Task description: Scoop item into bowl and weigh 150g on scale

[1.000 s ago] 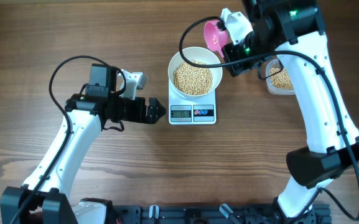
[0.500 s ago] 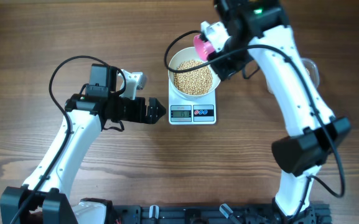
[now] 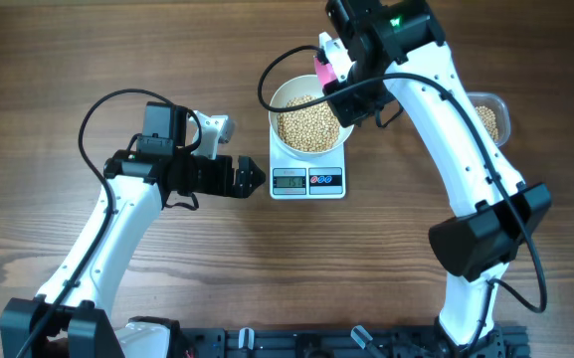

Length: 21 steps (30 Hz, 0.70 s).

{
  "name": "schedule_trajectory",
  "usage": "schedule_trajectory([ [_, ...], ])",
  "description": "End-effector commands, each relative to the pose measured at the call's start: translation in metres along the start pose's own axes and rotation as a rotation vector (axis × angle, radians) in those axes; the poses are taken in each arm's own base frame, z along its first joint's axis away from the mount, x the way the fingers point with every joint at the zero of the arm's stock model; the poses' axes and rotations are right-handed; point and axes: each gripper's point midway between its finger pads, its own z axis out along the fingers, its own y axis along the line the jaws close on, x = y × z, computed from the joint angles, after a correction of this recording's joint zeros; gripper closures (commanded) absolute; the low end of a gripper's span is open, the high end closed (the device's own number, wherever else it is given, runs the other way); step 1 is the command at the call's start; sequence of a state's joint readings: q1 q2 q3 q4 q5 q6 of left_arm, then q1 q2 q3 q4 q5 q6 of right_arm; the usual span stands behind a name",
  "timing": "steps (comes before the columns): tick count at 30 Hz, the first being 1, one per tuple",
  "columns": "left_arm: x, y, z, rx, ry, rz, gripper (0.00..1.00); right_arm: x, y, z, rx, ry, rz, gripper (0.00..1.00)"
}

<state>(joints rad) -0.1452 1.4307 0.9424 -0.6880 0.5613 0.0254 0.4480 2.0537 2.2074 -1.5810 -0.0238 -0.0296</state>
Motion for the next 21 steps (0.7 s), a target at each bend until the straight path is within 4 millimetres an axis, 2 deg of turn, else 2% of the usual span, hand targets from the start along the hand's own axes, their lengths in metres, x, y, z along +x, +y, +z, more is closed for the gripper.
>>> schedule_trajectory([
  [1, -0.007, -0.001, -0.002, -0.005, -0.015, 0.032, 0.00, -0.006, -0.004, -0.004, 0.021, -0.034, 0.029, 0.96],
  [5, -0.007, -0.001, -0.002, -0.005, -0.015, 0.032, 0.00, -0.015, -0.004, -0.005, 0.024, -0.071, 0.032, 0.96],
  [11, -0.007, -0.001, -0.002, -0.005, -0.014, 0.032, 0.00, -0.015, -0.005, -0.005, 0.025, -0.070, 0.020, 0.96],
  [21, -0.007, -0.001, -0.002, -0.005, -0.015, 0.032, 0.00, -0.001, -0.004, 0.007, 0.023, 0.020, -0.059, 0.96],
])
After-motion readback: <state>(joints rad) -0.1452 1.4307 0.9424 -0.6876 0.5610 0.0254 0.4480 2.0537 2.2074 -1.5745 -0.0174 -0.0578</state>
